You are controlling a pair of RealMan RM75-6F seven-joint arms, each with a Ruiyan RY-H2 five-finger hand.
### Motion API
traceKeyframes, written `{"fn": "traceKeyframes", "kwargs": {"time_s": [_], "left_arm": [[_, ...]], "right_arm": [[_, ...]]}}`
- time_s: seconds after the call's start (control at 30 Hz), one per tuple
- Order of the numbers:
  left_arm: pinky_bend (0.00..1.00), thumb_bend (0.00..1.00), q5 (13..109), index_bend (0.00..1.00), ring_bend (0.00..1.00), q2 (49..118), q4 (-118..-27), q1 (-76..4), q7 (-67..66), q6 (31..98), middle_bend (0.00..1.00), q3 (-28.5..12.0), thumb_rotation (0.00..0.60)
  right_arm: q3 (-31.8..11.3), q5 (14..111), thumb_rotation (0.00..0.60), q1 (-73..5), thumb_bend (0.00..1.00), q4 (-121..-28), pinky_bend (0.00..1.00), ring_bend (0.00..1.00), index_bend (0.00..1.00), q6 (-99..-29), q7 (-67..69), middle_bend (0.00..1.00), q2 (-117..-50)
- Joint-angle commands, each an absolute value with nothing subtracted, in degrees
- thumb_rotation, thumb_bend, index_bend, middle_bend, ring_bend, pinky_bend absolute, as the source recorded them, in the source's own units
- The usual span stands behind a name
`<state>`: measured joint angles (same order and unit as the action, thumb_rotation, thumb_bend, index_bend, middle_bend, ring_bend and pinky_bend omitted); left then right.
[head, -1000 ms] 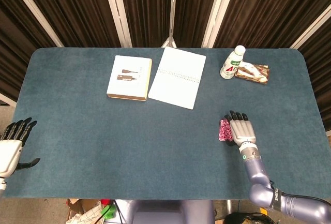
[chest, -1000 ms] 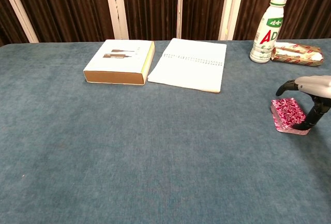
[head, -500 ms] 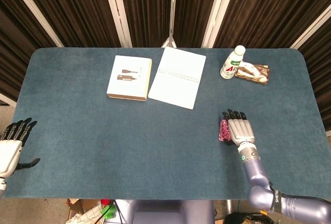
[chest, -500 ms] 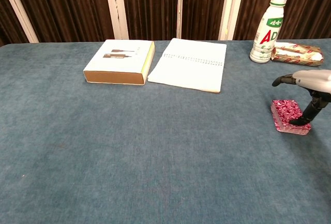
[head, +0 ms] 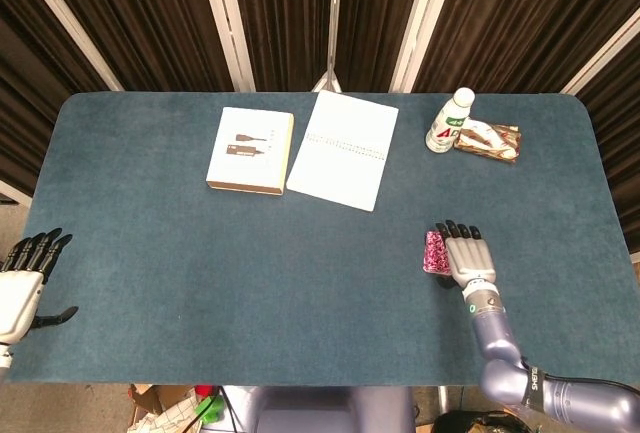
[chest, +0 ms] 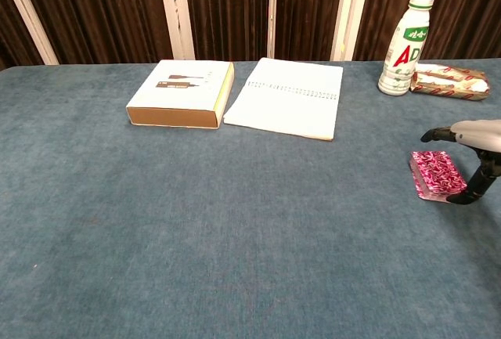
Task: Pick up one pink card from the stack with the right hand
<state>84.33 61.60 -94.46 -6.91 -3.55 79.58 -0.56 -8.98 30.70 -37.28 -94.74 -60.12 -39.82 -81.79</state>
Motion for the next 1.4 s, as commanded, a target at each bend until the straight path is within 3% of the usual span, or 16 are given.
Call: {"fn": "traceKeyframes", "kwargs": {"time_s": [0.03,0.4,0.63,0.97,1.4], "left_arm": [[0.00,0.04,84.27,0.00,0.00,61.60,-94.46,-6.93,-3.56,79.51,0.00,-0.55,0.600],[0.00,0.04,84.05,0.00,0.00,61.48,-94.64,-7.08,-3.77,78.98,0.00,-0.41,0.600],[0.00,0.04,84.12,0.00,0.00,61.51,-94.70,-7.14,-3.92,78.90,0.00,-0.35,0.600],[0.00,0.04,84.20,0.00,0.00,61.46,-94.72,-7.10,-3.71,79.02,0.00,-0.32,0.600],[0.00,0.04,84.52,0.00,0.00,61.51,-94.65,-7.05,-3.55,79.32,0.00,-0.27,0.600]], "right_arm": [[-8.87,30.18,0.600,-37.58,0.29,-94.06,0.00,0.00,0.00,-59.84,-39.72,0.00,-82.06],[-8.50,27.20,0.600,-38.73,0.29,-90.71,0.00,0.00,0.10,-57.94,-39.56,0.00,-82.79],[-8.50,28.33,0.600,-38.87,0.29,-89.98,0.00,0.00,0.28,-57.46,-37.94,0.01,-83.13],[-8.14,29.94,0.600,-38.74,0.29,-89.19,0.00,0.00,0.47,-57.11,-35.99,0.12,-83.41],[-8.96,32.68,0.600,-37.86,0.29,-90.85,0.00,0.00,0.48,-59.54,-33.86,0.14,-79.14]]}}
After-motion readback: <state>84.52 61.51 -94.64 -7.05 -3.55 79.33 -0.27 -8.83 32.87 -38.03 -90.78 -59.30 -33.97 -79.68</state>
